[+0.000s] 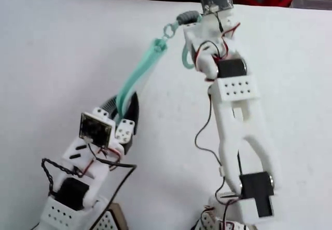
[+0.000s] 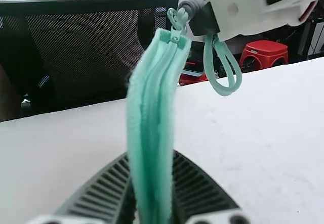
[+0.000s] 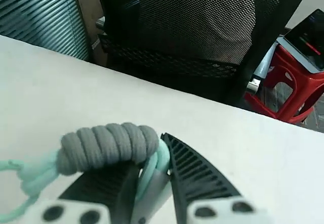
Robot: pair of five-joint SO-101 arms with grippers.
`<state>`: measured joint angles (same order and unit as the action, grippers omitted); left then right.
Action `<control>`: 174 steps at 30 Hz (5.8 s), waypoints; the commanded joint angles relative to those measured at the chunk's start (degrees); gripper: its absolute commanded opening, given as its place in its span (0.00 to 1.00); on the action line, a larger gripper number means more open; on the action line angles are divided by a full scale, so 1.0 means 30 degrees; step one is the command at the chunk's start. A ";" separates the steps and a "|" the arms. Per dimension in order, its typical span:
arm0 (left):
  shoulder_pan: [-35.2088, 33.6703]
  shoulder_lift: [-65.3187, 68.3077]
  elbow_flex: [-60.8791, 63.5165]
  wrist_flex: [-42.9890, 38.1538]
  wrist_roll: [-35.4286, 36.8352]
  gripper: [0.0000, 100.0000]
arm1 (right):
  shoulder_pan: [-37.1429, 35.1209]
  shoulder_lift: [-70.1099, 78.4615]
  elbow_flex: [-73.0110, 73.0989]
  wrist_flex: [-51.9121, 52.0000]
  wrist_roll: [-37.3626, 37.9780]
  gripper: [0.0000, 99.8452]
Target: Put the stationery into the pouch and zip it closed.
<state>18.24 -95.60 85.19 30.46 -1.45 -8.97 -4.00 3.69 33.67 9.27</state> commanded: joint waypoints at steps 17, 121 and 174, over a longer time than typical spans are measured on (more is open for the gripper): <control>-0.0190 0.0337 -0.0586 -0.2637 -0.0381 0.02 | -0.0220 -0.3912 -0.4777 1.3670 0.3223 0.39; -0.5319 1.8242 -4.5070 2.3941 -0.4542 0.02 | 0.4117 -1.7656 1.5824 0.7722 -0.0821 0.02; -0.6872 -0.2916 0.3956 0.8410 -0.5216 0.06 | 0.4000 -3.3040 3.1062 0.1070 0.0410 0.02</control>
<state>-2.95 -103.96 97.14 53.23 -16.66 1.58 -103.43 95.65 34.11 10.15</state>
